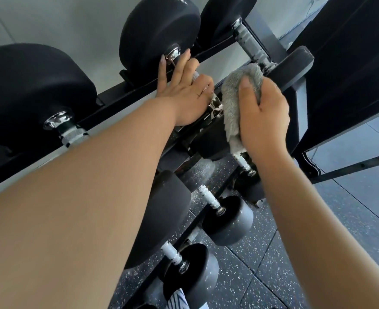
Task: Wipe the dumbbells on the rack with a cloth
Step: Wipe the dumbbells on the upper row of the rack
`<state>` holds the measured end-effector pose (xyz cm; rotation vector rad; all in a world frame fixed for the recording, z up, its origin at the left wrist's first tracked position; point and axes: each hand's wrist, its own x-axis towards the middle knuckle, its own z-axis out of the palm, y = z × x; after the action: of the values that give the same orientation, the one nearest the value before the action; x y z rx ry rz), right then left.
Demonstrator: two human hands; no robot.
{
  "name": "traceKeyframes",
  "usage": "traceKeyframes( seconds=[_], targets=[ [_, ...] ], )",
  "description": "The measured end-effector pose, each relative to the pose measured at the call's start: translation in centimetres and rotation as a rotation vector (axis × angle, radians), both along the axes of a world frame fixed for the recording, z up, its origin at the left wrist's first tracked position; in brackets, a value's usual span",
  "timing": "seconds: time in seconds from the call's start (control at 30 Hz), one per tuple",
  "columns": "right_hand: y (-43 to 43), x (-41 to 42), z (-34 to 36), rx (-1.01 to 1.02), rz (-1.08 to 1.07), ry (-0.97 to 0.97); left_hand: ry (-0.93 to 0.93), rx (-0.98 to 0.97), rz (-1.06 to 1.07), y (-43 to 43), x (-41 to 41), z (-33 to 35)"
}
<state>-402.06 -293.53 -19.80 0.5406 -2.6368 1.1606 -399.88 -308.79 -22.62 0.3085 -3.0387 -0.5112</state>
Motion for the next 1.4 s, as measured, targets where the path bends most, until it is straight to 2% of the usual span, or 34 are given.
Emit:
traceKeyframes(
  seconds=[0.07,0.13,0.33,0.53,0.83,0.97,1.07,1.33,1.4],
  targets=[
    [-0.2,-0.8,0.7,-0.001,-0.028,-0.094,-0.004,0.000,0.008,0.0,-0.1,-0.1],
    [-0.5,-0.3,0.7,0.024,-0.062,-0.064,0.000,0.002,0.017,0.1,-0.2,-0.1],
    [-0.8,2.9,-2.2,0.045,-0.029,0.291,0.005,0.038,0.022,0.3,-0.1,0.2],
    [-0.1,3.2,-3.9,0.069,0.068,0.468,0.062,0.020,0.017,0.2,0.0,-0.6],
    [1.5,0.2,-3.7,-0.160,0.239,0.431,0.139,0.028,0.085,1.0,0.1,-0.7],
    [2.3,-1.8,-2.9,-0.212,0.360,0.283,0.180,0.031,0.139,1.6,0.0,-1.0],
    [2.6,-3.3,-2.0,-0.310,0.435,-0.018,0.211,0.036,0.182,2.0,-0.1,-1.1],
    [2.8,-7.7,-0.6,-0.578,0.289,-0.791,0.191,0.106,0.285,3.2,-0.5,-0.9],
    [2.8,-8.3,-0.7,-0.569,0.277,-0.862,0.199,0.127,0.298,3.2,-0.6,-0.9]
  ],
)
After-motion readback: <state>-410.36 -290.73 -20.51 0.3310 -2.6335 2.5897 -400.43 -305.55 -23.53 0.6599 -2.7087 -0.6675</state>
